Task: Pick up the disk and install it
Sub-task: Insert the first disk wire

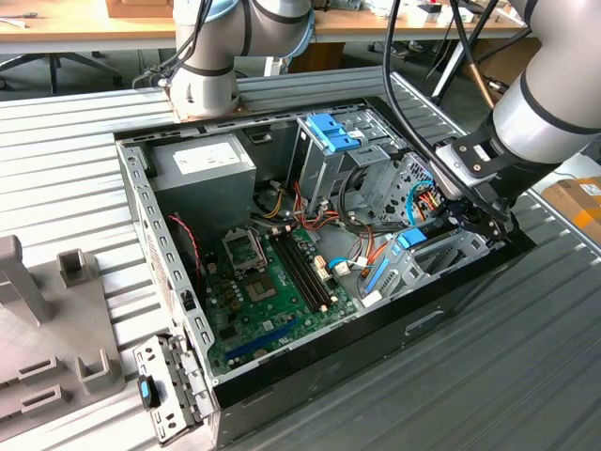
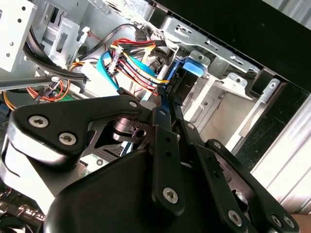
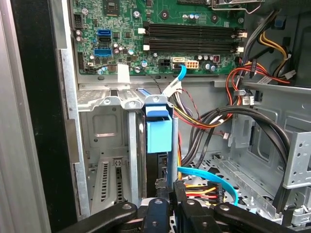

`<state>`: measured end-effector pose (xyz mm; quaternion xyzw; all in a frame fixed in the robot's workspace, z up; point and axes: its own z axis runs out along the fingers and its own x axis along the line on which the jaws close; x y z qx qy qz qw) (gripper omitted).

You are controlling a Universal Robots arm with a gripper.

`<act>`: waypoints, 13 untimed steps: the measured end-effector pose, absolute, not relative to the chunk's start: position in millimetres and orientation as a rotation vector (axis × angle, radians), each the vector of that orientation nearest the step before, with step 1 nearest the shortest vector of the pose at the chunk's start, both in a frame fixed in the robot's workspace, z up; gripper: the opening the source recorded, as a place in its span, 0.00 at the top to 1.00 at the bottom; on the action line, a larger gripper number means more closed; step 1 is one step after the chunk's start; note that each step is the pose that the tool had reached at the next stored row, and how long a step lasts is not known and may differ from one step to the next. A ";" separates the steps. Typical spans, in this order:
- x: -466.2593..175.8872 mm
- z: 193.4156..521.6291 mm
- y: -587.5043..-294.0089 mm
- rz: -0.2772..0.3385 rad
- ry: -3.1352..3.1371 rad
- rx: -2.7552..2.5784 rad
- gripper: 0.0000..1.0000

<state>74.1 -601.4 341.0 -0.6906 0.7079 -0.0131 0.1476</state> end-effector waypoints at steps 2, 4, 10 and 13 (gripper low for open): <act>74.8 341.0 -601.4 -0.038 2.037 -1.987 0.84; 74.8 341.0 -601.4 -0.038 2.038 -1.985 0.84; 74.9 341.9 -601.3 -0.042 2.045 -1.980 0.84; 74.8 341.8 -601.4 -0.044 2.047 -1.980 0.84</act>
